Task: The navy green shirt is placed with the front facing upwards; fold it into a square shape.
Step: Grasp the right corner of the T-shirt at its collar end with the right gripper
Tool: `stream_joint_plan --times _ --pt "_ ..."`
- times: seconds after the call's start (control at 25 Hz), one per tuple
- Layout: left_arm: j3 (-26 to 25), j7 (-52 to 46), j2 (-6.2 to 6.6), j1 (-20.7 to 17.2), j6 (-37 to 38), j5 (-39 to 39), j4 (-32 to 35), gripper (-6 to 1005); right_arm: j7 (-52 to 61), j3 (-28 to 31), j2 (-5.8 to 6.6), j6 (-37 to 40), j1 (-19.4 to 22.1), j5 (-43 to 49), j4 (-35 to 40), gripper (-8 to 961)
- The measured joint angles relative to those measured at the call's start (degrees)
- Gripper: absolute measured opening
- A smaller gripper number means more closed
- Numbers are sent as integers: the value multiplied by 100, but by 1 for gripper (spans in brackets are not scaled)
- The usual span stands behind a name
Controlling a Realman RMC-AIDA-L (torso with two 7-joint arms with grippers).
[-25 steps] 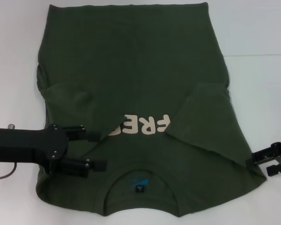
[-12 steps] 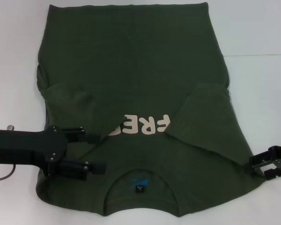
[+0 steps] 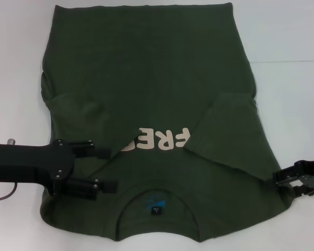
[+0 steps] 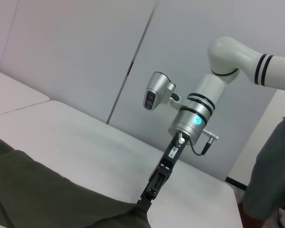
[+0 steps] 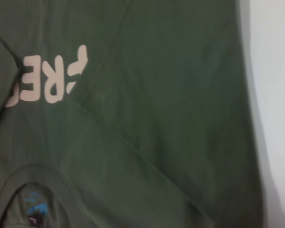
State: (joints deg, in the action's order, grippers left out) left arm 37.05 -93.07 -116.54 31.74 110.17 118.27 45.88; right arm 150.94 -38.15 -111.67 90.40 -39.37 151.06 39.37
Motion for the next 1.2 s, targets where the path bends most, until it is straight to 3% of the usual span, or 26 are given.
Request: stream_joint_plan --times 0.44,0.56,1.2 --pt "-5 5 0 -1 -22 6 0 949 36 -72 -11 23 -5 -19 0 773" --pt "-5 6 0 -1 -22 7 0 949 60 -151 0 28 -6 -6 0 621" --pt "-5 8 -15 -26 21 -6 0 950 68 -186 92 10 18 16 0 627"
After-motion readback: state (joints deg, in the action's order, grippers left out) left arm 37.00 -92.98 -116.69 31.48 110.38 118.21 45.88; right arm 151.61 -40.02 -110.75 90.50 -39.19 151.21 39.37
